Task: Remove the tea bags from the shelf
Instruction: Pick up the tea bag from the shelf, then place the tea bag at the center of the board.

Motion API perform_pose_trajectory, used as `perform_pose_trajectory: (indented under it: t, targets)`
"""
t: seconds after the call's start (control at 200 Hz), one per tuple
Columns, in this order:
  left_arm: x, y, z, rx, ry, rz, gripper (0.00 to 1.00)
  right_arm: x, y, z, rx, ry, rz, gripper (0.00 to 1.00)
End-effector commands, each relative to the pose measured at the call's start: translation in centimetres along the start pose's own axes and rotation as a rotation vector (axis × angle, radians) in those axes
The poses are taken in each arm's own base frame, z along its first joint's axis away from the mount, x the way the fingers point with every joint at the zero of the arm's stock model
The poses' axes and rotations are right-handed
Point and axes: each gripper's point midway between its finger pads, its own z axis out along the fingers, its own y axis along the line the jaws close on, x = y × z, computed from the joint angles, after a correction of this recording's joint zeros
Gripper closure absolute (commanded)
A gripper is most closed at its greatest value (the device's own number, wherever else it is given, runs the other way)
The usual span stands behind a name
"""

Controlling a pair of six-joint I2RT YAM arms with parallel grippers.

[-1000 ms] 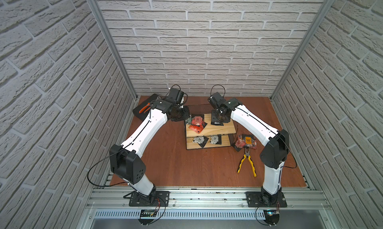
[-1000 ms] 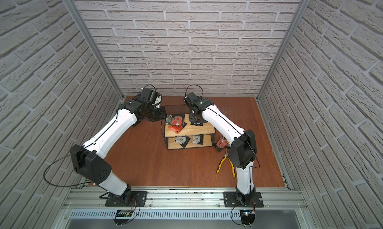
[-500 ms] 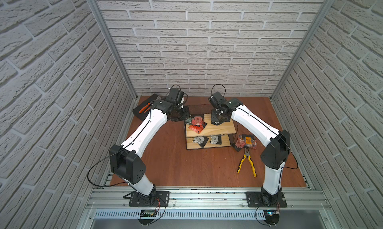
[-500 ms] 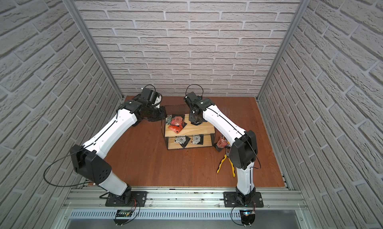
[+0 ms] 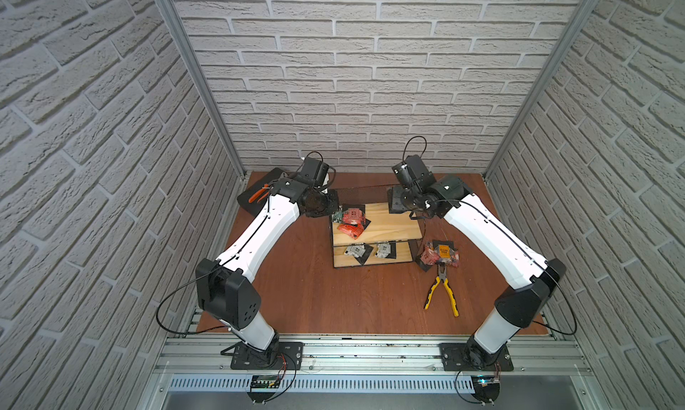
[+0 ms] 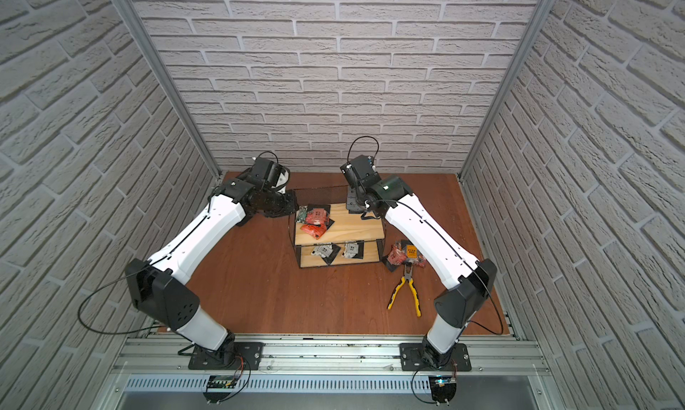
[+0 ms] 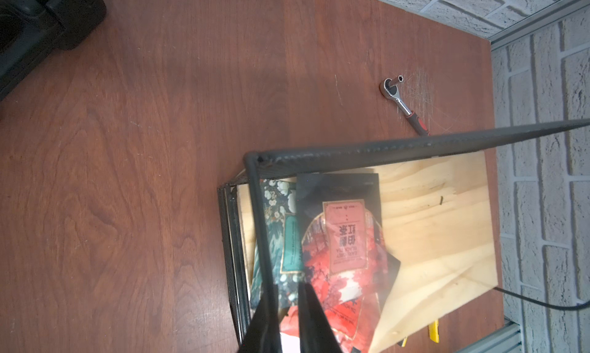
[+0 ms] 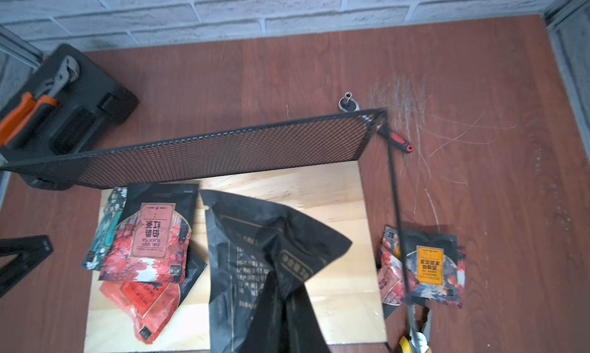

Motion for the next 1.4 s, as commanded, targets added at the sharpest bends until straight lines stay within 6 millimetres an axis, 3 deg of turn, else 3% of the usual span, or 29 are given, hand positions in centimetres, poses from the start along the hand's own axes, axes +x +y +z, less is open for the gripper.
perform_pose_trajectory:
  t: [0.0, 0.14, 0.26, 0.4, 0.51, 0.665, 0.79, 1.085, 1.175, 1.395]
  targets:
    - [-1.1, -1.5, -0.5, 0.047, -0.032, 0.032, 0.83, -2.4, -3.0, -1.9, 0.053, -0.100, 0.040, 0.98]
    - [-1.0, -1.5, -0.4, 0.044, -0.031, 0.034, 0.83, -3.2, -7.4, -2.7, 0.097, -0.117, 0.125, 0.98]
    - [-1.1, -1.5, -0.4, 0.046, -0.031, 0.036, 0.83, -2.1, -11.6, -1.8, 0.141, -0.083, 0.203, 0.98]
    - [-1.2, -1.6, -0.4, 0.046, -0.032, 0.038, 0.83, 1.6, -15.2, 1.0, 0.176, 0.012, 0.264, 0.98]
    - [-1.2, -1.6, -0.4, 0.043, -0.030, 0.039, 0.83, 6.4, -16.6, 4.3, 0.185, 0.136, 0.307, 0.98]
    - [-1.2, -1.5, -0.5, 0.042, -0.030, 0.040, 0.83, 13.3, -16.1, 8.4, 0.141, 0.318, 0.306, 0.98]
    - [-1.1, -1.5, -0.5, 0.041, -0.028, 0.040, 0.83, 16.7, -15.8, 10.5, 0.122, 0.389, 0.316, 0.97]
    - [-1.1, -1.5, -0.4, 0.039, -0.024, 0.041, 0.83, 20.3, -15.1, 12.6, 0.117, 0.487, 0.273, 0.86]
    - [-1.1, -1.4, -0.4, 0.037, -0.025, 0.040, 0.83, 21.0, -15.1, 13.0, 0.118, 0.503, 0.284, 0.79]
    - [-1.1, -1.3, -0.6, 0.031, -0.030, 0.041, 0.83, 20.4, -15.9, 12.3, 0.169, 0.488, 0.276, 0.56]
